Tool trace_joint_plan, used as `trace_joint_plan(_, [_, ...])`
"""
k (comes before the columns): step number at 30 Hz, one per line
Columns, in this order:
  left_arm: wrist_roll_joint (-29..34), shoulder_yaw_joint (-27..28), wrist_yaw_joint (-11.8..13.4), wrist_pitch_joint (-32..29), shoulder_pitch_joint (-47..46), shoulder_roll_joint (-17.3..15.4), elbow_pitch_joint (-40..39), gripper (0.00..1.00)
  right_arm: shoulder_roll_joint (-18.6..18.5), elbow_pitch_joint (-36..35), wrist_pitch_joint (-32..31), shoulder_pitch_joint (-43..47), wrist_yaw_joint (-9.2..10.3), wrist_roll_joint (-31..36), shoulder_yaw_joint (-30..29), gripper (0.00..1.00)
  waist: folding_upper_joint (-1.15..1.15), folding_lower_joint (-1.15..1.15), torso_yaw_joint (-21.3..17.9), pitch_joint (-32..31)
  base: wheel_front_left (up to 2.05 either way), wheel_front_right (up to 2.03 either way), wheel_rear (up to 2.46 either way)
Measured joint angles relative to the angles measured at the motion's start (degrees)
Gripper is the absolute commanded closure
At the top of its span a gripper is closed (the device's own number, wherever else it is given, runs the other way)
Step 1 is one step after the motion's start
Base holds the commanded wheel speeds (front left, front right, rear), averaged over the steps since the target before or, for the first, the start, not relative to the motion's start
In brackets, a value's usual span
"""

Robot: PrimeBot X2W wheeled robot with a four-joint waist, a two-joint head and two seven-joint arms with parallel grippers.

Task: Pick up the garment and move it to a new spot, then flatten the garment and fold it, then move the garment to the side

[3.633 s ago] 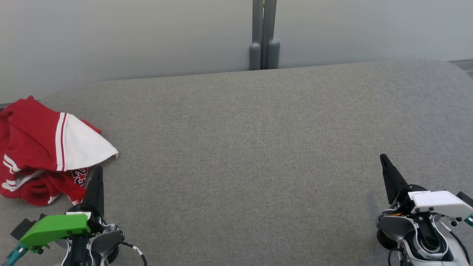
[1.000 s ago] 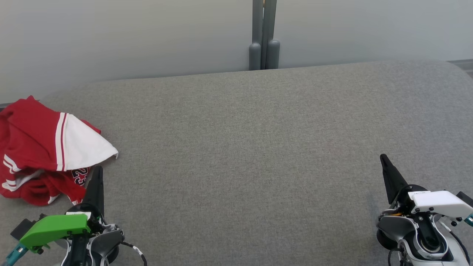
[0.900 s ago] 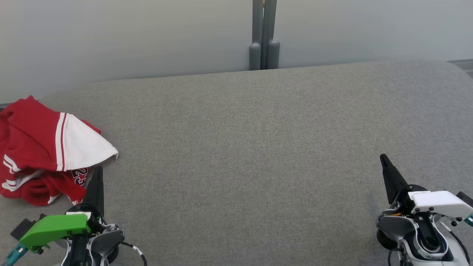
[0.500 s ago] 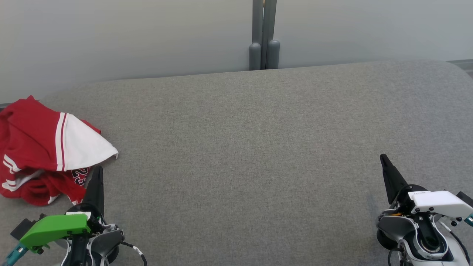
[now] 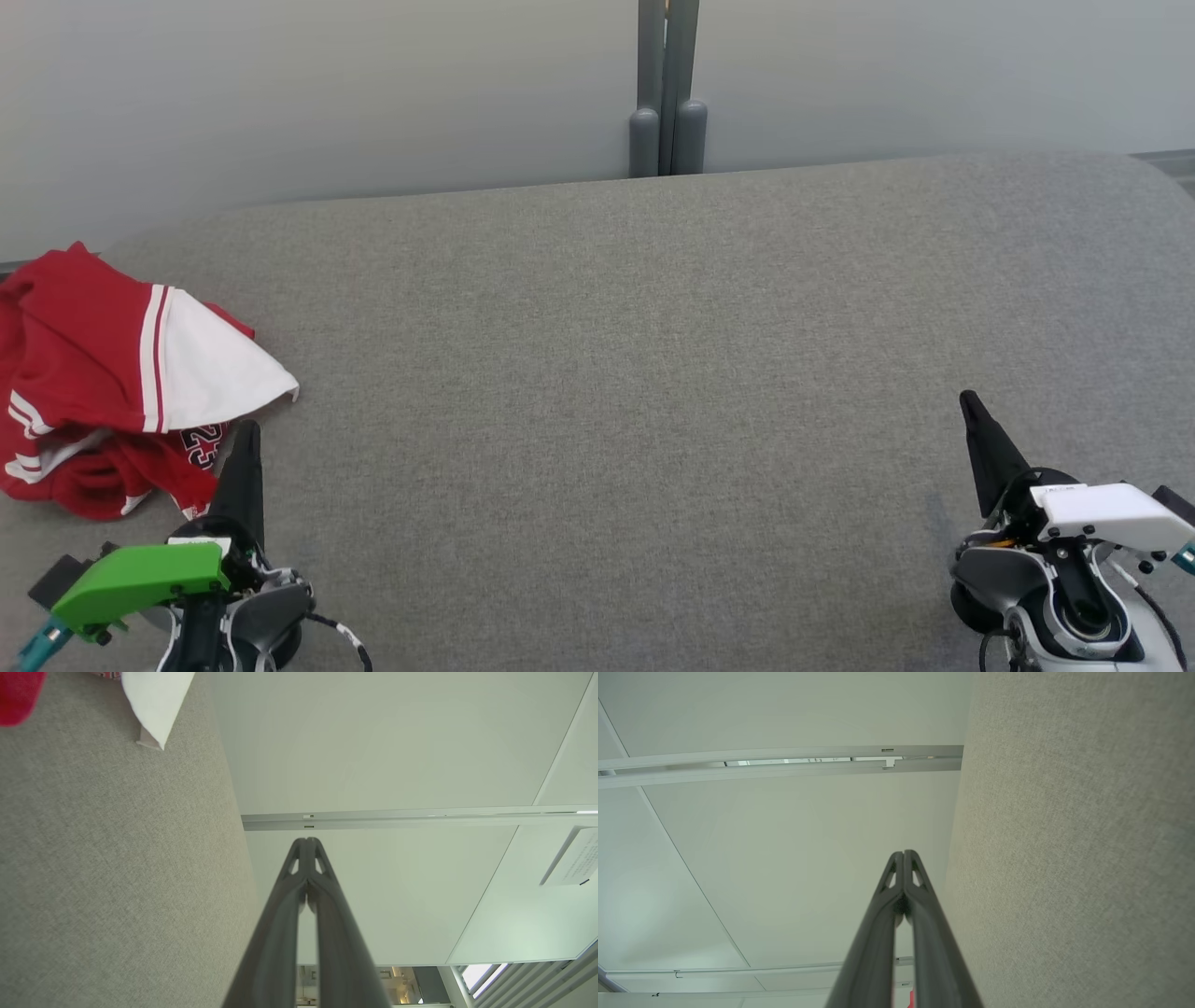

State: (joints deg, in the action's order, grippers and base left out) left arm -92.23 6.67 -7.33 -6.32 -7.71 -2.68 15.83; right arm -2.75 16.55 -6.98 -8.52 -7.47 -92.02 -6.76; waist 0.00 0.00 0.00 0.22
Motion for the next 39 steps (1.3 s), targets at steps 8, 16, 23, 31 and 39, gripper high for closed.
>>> trace_joint_plan(8, [0.00, -0.37, 0.12, 0.44, 2.92, 0.54, 2.76, 0.00, 0.79, 2.35, 0.11, 2.82, 0.01, 0.05, 0.37, 0.00, 0.00, 0.00, 0.00, 0.03, 0.00, 0.00, 0.00])
trace_joint_plan(16, [3.33, -1.64, 0.12, 2.72, 3.03, 0.51, 1.78, 0.00, -0.15, 0.91, 2.65, 3.04, 0.01, 2.98, 2.88, 0.00, 0.00, 0.00, 0.02, 0.08, 0.00, 0.00, 0.00])
trace_joint_plan(23, [11.15, -1.99, 0.12, 4.50, 3.38, 0.51, 0.91, 0.00, -0.44, -0.08, 4.65, 3.39, 0.01, 9.49, 3.67, 0.00, 0.00, 0.00, 0.00, 0.14, 0.00, 0.00, 0.00])
trace_joint_plan(31, [21.62, -1.92, 0.12, 6.44, 3.99, 0.51, 0.69, 0.00, -0.58, -0.37, 6.60, 3.63, 0.01, 18.46, 4.37, 0.00, 0.00, 0.00, 0.01, 0.16, 0.00, 0.00, 0.00])
trace_joint_plan(39, [31.45, -2.90, 0.37, 8.33, 4.59, 0.47, 0.44, 0.00, -0.86, -1.05, 8.64, 4.04, 0.01, 27.25, 5.66, 0.00, 0.00, 0.00, -0.01, 0.22, 0.00, 0.00, 0.00])
